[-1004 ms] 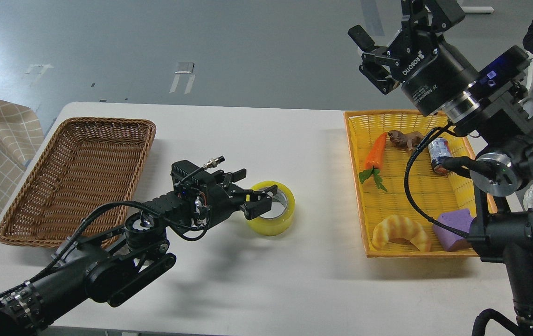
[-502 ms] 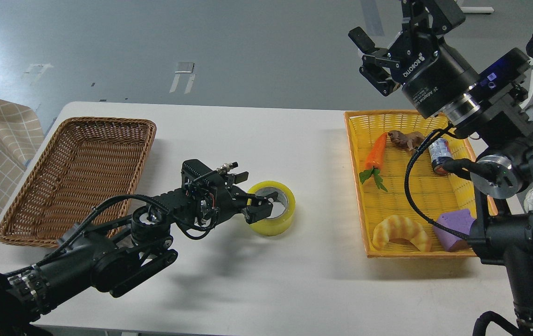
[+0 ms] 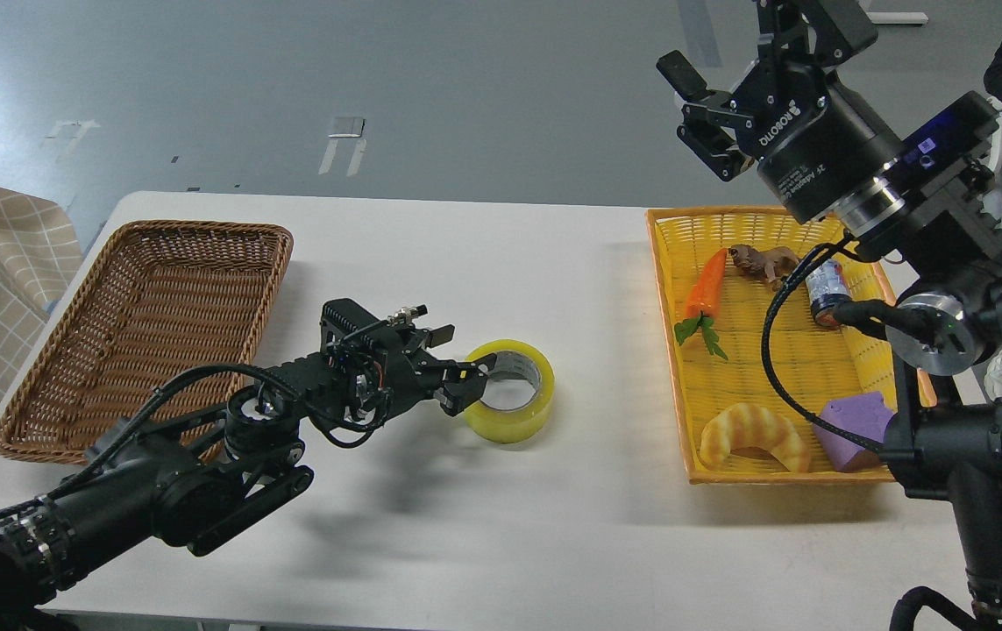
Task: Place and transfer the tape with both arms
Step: 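Grasp the tape roll with the left gripper and lift it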
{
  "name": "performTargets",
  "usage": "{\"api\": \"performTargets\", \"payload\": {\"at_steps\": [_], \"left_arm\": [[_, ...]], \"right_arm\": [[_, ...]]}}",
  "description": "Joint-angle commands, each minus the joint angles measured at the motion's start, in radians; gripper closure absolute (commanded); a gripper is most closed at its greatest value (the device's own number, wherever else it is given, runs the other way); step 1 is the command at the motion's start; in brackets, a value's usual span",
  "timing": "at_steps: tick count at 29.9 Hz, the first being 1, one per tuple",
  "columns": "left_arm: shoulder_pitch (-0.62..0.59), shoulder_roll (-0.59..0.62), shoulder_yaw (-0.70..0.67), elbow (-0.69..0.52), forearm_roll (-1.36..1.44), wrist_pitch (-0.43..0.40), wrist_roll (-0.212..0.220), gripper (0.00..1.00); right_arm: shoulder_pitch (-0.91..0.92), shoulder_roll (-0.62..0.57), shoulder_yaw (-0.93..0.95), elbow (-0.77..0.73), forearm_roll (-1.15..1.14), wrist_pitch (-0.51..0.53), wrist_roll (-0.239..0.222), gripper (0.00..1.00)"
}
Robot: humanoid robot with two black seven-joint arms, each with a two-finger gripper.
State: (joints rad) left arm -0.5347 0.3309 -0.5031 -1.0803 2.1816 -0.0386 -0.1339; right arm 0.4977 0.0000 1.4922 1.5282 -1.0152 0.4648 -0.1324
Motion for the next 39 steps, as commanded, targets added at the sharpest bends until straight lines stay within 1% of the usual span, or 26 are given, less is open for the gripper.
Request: {"api": "performTargets", "payload": {"at_steps": [1, 5, 13, 15, 16, 17, 19, 23, 25, 39], "left_arm": [[-0.004, 0.000, 0.012, 0.005, 0.000, -0.001, -0.016, 0.40], [-0.025, 0.002, 0.070, 0.005, 0.000, -0.001, -0.024, 0.40], [-0.027, 0.000, 0.071, -0.006, 0.000, -0.001, -0.032, 0.38], [-0.028, -0.001, 0.071, -0.006, 0.000, -0.001, -0.032, 0.40], [-0.028, -0.001, 0.071, -0.006, 0.000, -0.001, -0.033, 0.48], [-0.027, -0.001, 0.072, -0.006, 0.000, -0.003, -0.042, 0.59], [-0.028, -0.001, 0.077, -0.004, 0.000, -0.003, -0.055, 0.70], [-0.036, 0.000, 0.092, -0.004, 0.000, -0.003, -0.056, 0.84], [-0.039, 0.000, 0.092, -0.001, 0.000, -0.004, -0.055, 0.87], [-0.106, -0.003, 0.092, -0.003, 0.000, -0.004, -0.056, 0.87]], "right_arm": [[-0.011, 0.000, 0.003, 0.000, 0.001, 0.000, 0.000, 0.00], [-0.016, 0.000, 0.003, 0.000, 0.000, 0.000, 0.000, 0.00], [-0.024, 0.000, 0.000, 0.000, 0.000, 0.000, 0.000, 0.00], [-0.031, 0.000, 0.003, 0.000, 0.000, 0.000, 0.000, 0.00], [-0.034, 0.000, 0.003, 0.000, 0.001, 0.000, 0.000, 0.00], [-0.037, 0.000, 0.003, 0.001, 0.000, 0.000, 0.000, 0.00], [-0.042, 0.000, 0.005, 0.001, 0.000, 0.000, 0.000, 0.00], [-0.047, 0.000, 0.008, 0.000, 0.000, -0.002, 0.000, 0.00], [-0.050, 0.000, 0.008, 0.001, 0.000, -0.003, 0.000, 0.00], [-0.048, 0.000, 0.010, 0.000, 0.000, -0.005, 0.000, 0.00]]}}
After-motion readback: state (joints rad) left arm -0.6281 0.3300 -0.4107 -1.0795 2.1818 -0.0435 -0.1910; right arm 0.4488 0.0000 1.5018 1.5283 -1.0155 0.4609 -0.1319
